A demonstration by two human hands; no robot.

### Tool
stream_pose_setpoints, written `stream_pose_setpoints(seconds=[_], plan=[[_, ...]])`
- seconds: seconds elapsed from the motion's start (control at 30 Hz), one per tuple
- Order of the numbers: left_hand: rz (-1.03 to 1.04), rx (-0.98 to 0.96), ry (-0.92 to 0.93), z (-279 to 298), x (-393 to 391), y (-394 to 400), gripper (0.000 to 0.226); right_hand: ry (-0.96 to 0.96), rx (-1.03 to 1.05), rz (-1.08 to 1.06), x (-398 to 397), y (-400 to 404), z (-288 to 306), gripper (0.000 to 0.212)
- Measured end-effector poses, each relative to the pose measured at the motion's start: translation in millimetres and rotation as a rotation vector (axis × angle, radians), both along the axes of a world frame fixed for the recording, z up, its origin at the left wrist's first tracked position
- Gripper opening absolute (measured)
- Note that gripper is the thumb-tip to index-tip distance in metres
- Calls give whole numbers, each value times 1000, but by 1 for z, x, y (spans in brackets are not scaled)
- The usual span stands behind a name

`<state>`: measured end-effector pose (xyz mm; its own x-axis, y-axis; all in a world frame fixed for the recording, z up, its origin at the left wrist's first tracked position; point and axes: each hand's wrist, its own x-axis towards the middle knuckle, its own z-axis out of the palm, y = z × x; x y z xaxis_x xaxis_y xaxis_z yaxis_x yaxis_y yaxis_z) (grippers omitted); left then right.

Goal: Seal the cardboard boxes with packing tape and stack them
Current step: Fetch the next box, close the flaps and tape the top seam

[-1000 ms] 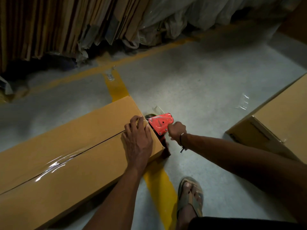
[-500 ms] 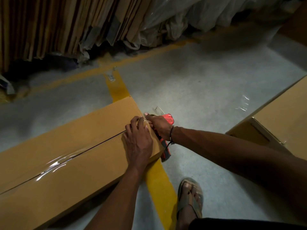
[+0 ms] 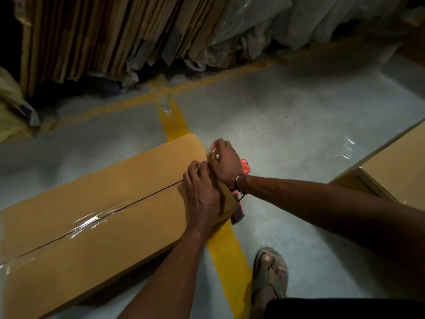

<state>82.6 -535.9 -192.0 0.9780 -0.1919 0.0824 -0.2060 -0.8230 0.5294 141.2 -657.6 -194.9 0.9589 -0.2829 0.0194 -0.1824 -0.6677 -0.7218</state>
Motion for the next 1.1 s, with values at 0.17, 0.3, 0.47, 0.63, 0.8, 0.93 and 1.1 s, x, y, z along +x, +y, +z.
stream_pose_setpoints(seconds=[0.17, 0.3, 0.47, 0.63, 0.8, 0.93, 1.1], plan=[[-44, 95, 34, 12, -2, 46, 65, -80, -212, 395, 5, 38, 31, 26], [-80, 205, 16, 13, -4, 119, 68, -44, -321, 574, 2, 80, 44, 28], [-136, 339, 76, 3, -11, 207, 77, 50, -434, 768, -30, 137, 39, 49], [-210, 474, 121, 3, -32, 263, 85, 237, -570, 771, -65, 165, 15, 75], [-13, 519, 156, 7, -52, 323, 91, 240, -611, 694, -72, 171, 12, 83], [150, 460, 200, 19, -60, 335, 89, 229, -613, 646, -73, 198, 20, 80], [-149, 460, 136, 34, -37, 295, 79, 169, -552, 795, -72, 258, 20, 66]])
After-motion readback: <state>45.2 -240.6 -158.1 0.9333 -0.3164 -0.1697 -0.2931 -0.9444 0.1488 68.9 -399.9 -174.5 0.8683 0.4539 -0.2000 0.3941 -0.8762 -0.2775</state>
